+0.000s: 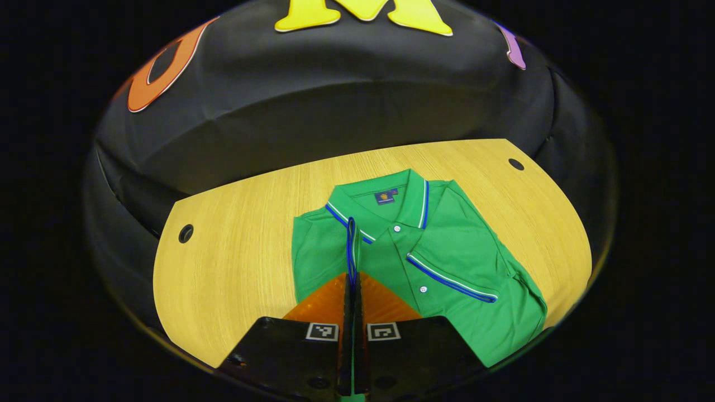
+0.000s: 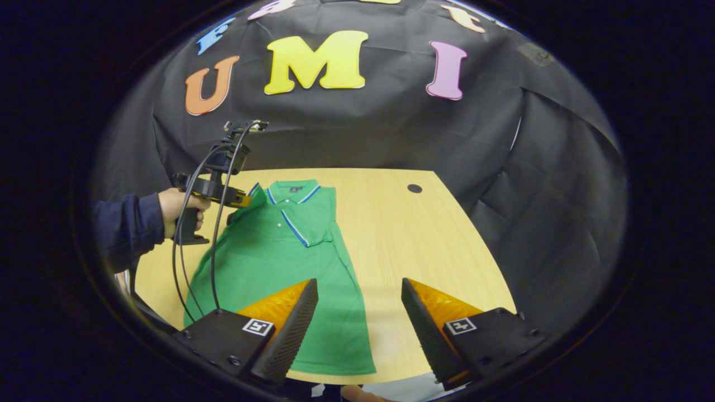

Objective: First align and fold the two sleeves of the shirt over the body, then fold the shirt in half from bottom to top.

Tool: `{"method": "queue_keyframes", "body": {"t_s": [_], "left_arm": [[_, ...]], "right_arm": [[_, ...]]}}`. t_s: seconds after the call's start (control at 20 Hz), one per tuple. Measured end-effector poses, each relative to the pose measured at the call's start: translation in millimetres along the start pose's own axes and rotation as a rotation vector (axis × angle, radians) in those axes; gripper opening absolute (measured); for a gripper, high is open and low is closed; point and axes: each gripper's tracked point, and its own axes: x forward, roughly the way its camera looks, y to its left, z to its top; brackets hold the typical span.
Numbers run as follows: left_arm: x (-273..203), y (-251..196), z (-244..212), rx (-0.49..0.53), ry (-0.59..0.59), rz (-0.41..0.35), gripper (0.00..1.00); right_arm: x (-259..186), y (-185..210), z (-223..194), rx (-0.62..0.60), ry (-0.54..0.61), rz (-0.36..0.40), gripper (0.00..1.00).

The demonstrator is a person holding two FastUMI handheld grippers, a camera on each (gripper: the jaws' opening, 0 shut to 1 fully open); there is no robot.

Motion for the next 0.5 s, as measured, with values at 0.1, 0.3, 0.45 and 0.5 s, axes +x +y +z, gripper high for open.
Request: {"method": "queue_keyframes", "body": {"t_s": [0.1, 0.3, 0.45, 0.5], "left_arm": [[1, -9, -4, 0.032, 0.013, -0.002, 0.05], [5, -31, -10, 0.049, 0.039, -0.048, 0.06], [3, -43, -8, 0.031, 0.025, -0.089, 0.11], [-2, -44, -5, 0.031, 0.017, -0.094, 0.18]], "right_arm": [[0, -4, -5, 0.008, 0.006, -0.005, 0.94], [-1, -12, -17, 0.031, 0.023, -0.017, 0.94], [0, -15, -22, 0.043, 0.024, -0.023, 0.95], [-1, -17, -22, 0.046, 0.021, -0.023, 0.95]]}}
